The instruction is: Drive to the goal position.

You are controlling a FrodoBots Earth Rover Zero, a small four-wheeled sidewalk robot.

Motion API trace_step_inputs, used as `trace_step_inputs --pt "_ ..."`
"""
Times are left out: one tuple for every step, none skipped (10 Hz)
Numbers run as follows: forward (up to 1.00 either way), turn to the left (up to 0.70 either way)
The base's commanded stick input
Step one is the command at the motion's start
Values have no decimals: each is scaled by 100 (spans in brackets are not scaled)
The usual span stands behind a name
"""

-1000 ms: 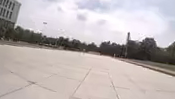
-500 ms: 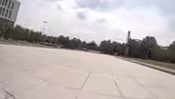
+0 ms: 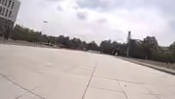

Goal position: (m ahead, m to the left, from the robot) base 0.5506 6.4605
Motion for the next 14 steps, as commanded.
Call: trace_step_inputs --pt "100 0" --pt "100 0" --pt "100 0" --pt "100 0" --pt "100 0" --pt "100 0" --pt "100 0" --pt "100 0" --pt "100 0" --pt "100 0" --pt "100 0" --pt "100 0" --pt "100 0" --pt "100 0"
